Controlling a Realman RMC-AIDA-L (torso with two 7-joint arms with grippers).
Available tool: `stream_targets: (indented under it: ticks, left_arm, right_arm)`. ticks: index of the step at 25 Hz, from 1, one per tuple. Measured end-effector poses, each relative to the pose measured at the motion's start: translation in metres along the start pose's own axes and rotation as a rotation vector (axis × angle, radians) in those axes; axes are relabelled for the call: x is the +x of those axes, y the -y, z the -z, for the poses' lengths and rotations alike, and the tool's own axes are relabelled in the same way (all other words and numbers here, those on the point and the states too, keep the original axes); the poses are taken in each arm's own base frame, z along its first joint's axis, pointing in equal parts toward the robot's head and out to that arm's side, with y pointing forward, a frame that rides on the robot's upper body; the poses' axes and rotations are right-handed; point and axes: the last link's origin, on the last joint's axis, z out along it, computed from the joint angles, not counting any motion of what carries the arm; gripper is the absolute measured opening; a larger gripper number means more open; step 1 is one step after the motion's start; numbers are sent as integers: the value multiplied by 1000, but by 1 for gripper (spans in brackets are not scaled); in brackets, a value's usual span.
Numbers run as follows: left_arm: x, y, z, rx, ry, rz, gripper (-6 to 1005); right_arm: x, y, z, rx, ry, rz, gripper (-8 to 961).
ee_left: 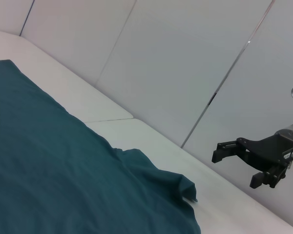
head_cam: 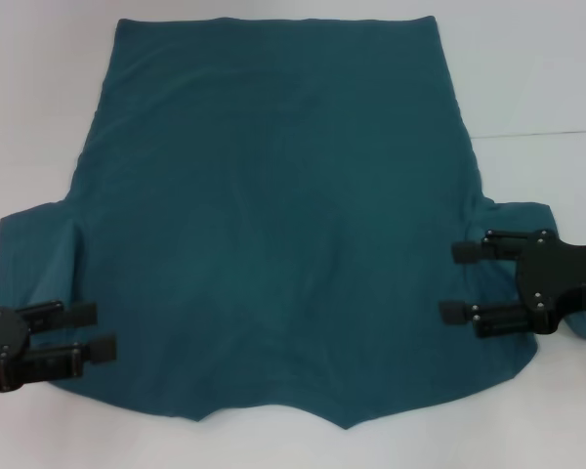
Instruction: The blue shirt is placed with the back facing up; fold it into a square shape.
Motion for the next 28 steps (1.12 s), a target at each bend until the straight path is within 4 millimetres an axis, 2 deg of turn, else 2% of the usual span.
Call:
stream_targets:
  ticks: [12, 17, 22, 28]
  left_arm:
    - [6, 0, 2, 7, 9, 16, 840]
    - [5, 3, 5, 37, 41, 79, 840]
    - [7, 9, 18, 140, 120, 220, 841]
    - [13, 17, 47, 340, 159, 428, 840]
  right_arm:
    - [-5, 1, -2, -10, 4, 13, 915]
    - [-5, 2, -4, -5, 6, 10, 914]
    - [-11, 5, -6, -5, 6, -18, 914]
    - [-23, 10, -10, -8, 8, -13, 914]
